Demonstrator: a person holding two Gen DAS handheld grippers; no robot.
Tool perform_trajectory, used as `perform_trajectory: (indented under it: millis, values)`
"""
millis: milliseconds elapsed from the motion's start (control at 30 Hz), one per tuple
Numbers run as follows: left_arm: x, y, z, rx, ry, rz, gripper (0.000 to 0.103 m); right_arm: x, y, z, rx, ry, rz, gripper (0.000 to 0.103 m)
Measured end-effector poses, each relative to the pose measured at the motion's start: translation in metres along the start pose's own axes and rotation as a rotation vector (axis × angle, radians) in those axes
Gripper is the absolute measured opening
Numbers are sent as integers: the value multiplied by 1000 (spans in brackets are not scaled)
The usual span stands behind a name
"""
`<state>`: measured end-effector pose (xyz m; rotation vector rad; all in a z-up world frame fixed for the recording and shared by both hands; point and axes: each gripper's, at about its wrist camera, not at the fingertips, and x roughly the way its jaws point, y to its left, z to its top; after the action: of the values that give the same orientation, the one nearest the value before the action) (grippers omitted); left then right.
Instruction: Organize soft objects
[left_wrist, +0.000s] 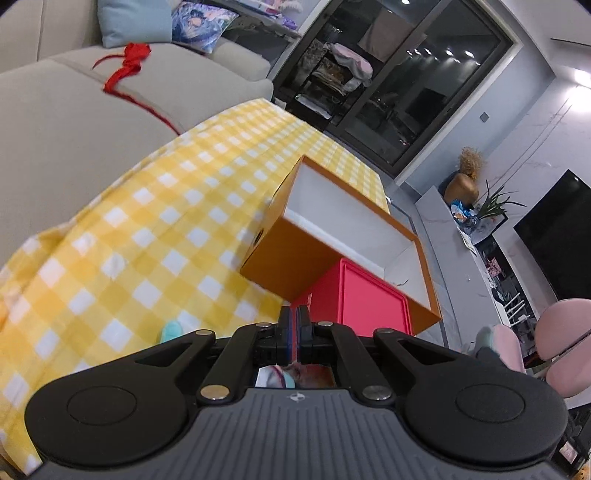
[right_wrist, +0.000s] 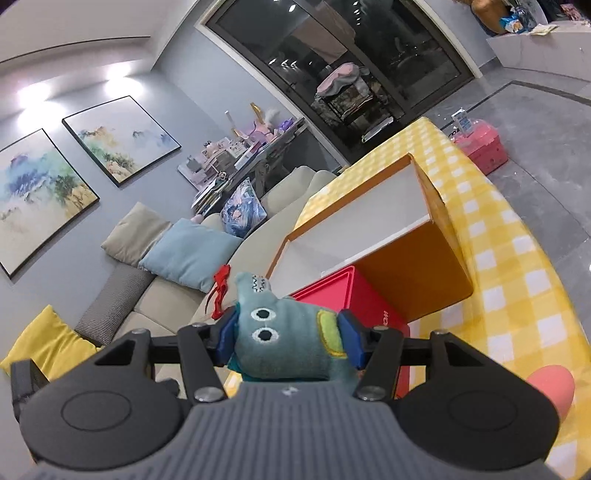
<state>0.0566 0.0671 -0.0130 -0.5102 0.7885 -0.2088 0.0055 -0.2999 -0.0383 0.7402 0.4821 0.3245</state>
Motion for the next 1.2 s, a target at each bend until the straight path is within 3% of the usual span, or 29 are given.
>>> perform_trajectory:
  millis: [267, 500, 767, 1033, 1200]
  values:
    - [4, -13, 35, 110, 18, 20, 2, 3, 18, 7, -63, 9, 5, 56]
    - [9, -30, 69, 169, -36, 4, 2, 15, 38, 15, -76, 13, 25, 56]
    - [27, -50, 91, 171, -87, -48, 2, 42, 42, 50, -102, -6, 30, 56]
    - [69, -63, 115, 152, -120, -75, 2, 93, 36, 102, -194, -19, -50, 56]
    - [117, -72, 130, 104, -89, -111, 2, 139, 19, 124, -115, -47, -81, 56]
